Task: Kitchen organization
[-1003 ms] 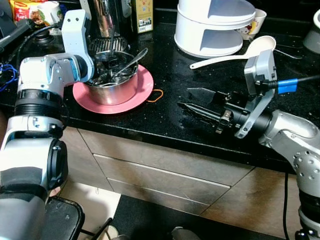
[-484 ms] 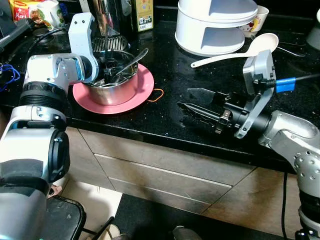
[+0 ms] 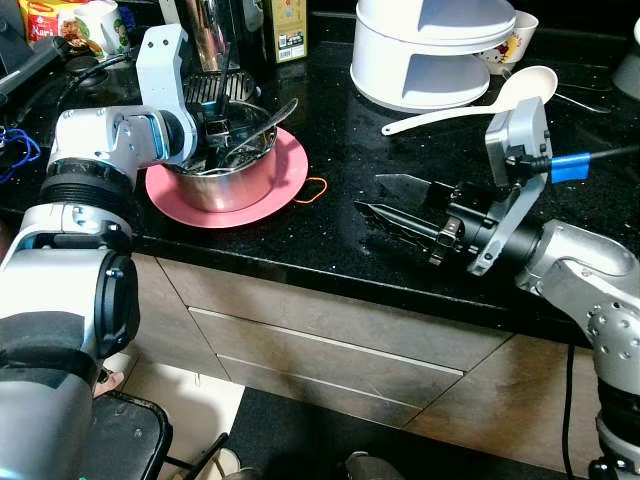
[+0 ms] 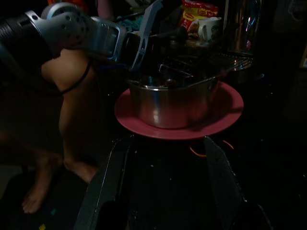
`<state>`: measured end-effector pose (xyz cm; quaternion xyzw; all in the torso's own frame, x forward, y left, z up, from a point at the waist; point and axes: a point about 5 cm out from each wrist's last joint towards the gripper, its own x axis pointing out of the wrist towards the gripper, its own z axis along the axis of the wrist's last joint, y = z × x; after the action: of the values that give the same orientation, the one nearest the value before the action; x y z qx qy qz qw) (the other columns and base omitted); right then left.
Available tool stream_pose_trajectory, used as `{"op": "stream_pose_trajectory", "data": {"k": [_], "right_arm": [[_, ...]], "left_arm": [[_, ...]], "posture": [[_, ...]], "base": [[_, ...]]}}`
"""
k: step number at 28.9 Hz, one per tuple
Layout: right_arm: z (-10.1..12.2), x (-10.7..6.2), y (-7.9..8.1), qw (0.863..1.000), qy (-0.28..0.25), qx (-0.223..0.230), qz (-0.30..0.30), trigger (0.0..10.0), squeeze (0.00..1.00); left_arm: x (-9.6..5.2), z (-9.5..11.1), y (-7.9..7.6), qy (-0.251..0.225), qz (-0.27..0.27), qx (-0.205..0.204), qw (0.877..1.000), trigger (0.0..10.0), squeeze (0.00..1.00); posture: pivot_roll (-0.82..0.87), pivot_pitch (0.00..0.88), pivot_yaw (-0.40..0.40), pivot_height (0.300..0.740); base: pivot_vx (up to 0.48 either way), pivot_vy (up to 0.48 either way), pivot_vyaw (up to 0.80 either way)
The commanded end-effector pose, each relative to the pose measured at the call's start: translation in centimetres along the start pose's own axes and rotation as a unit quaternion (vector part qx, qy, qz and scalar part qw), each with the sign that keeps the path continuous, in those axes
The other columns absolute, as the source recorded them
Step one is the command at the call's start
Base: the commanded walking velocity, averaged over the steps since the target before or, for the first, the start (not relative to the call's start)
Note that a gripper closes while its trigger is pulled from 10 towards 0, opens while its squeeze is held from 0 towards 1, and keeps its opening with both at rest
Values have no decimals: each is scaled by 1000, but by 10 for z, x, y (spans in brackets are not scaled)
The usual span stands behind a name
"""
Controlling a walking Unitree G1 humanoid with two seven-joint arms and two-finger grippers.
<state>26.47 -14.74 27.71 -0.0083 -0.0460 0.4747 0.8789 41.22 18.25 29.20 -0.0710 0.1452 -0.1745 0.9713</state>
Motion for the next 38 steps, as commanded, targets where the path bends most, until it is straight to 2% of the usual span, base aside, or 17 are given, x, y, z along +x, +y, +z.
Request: {"op": "stream_pose_trajectory", "data": {"k": [1,3,4,9,12,16,19,20,21,22,23,24,26,29,35,36,38], "right_arm": [[8,1,0,1000,-30,3,1,10000,0],[14,1,-1,998,-61,14,0,10000,0],[14,1,-1,998,-61,14,0,10000,0],[27,0,-7,990,-131,47,-8,10000,0],[28,0,-10,988,-142,53,-12,10000,0],[27,3,-23,982,-166,67,-64,10000,0],[22,4,-33,976,-174,85,-104,10000,0],[19,4,-39,972,-178,98,-122,10000,0],[19,4,-39,972,-178,98,-122,10000,0],[11,1,-50,963,-182,117,-158,10000,0],[8,0,-55,959,-185,124,-173,10000,0],[8,0,-55,959,-185,124,-173,10000,0],[5,-2,-62,954,-188,134,-192,10000,0],[3,-3,-70,948,-197,135,-212,10000,0],[1,-3,-72,944,-202,123,-230,10000,0],[-3,-1,-71,944,-198,119,-235,10000,0],[-7,1,-70,945,-188,112,-241,10000,0]], "left_arm": [[-6,17,-4,-51,-17,7,999,0,0],[-11,31,-12,-92,-41,13,995,0,0],[-11,31,-12,-92,-41,13,995,0,0],[-32,49,-34,-169,-98,32,980,0,0],[-41,50,-39,-192,-108,32,975,0,0],[-65,51,-44,-274,-123,23,954,0,0],[-77,41,-48,-311,-124,7,942,0,0],[-82,32,-50,-319,-119,6,940,1255,0],[-82,32,-50,-319,-119,6,940,1255,0],[-90,18,-60,-331,-125,8,935,6706,0],[-94,12,-66,-334,-131,9,933,8118,0],[-94,12,-66,-334,-131,9,933,8118,0],[-98,6,-73,-341,-145,1,929,9725,0],[-101,-7,-82,-340,-153,-1,928,10000,0],[-98,-18,-86,-342,-142,10,929,10000,0],[-97,-27,-86,-333,-123,37,934,10000,0],[-94,-33,-85,-327,-110,43,938,10000,0]], "posture": [[-17,139,19,732],[-17,133,20,732],[-17,133,20,732],[-11,117,15,732],[-5,111,12,732],[6,89,10,732],[7,76,9,732],[7,67,9,732],[7,67,9,732],[16,55,7,732],[18,50,6,732],[18,50,6,732],[25,39,4,732],[25,24,3,732],[21,15,9,732],[17,11,16,732],[16,9,18,732]], "base": [[0,0,0],[0,0,0],[0,0,0],[0,0,0],[0,0,0],[0,0,0],[0,0,0],[0,0,-769],[0,0,-769],[0,0,-769],[0,0,-769],[0,0,-769],[0,0,-769],[0,0,-769],[0,0,-513],[0,0,0],[0,0,0]]}}
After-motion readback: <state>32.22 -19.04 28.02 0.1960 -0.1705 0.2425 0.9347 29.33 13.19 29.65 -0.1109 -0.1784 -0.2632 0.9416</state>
